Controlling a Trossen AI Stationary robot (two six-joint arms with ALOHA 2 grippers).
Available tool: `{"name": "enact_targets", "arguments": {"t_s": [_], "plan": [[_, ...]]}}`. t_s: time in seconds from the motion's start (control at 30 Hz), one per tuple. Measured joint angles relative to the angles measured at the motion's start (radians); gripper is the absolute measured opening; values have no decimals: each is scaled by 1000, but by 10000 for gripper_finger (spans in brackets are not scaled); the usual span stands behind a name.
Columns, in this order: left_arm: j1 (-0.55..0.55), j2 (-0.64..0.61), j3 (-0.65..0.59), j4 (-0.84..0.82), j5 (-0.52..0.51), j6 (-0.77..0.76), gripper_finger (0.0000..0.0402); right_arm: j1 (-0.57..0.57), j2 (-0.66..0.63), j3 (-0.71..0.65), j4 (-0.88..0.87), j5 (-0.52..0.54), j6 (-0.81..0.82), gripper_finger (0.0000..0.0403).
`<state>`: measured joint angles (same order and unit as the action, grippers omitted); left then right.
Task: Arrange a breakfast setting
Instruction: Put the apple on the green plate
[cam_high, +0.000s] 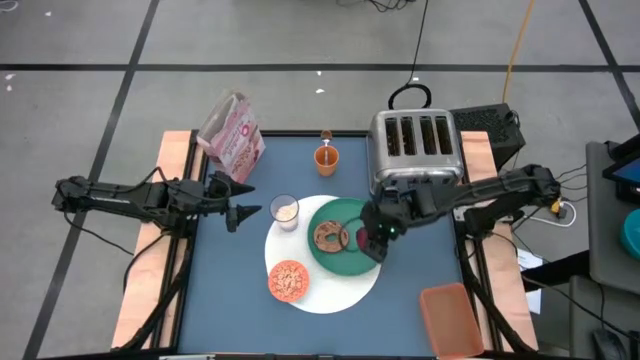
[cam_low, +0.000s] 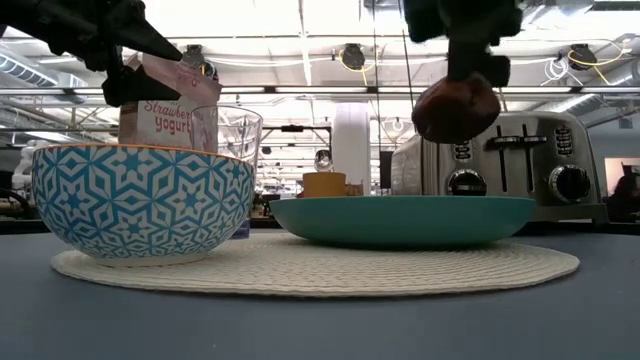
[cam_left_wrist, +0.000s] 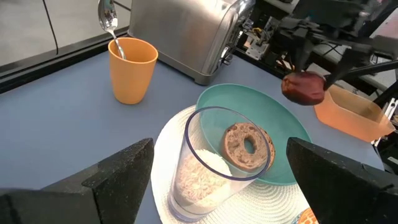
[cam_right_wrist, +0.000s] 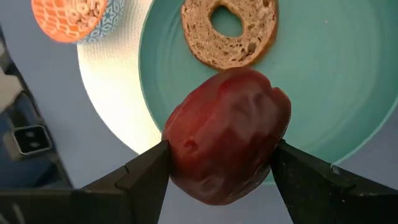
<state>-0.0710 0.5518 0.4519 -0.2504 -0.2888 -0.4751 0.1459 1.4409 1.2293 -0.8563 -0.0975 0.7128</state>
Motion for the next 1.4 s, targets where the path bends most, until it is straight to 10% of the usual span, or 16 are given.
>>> {"name": "enact_targets", "arguments": {"t_s": [1.4], "plan": [[0,0,0,-10,0,0,370,-94,284,0,21,-7,-152,257]]}}
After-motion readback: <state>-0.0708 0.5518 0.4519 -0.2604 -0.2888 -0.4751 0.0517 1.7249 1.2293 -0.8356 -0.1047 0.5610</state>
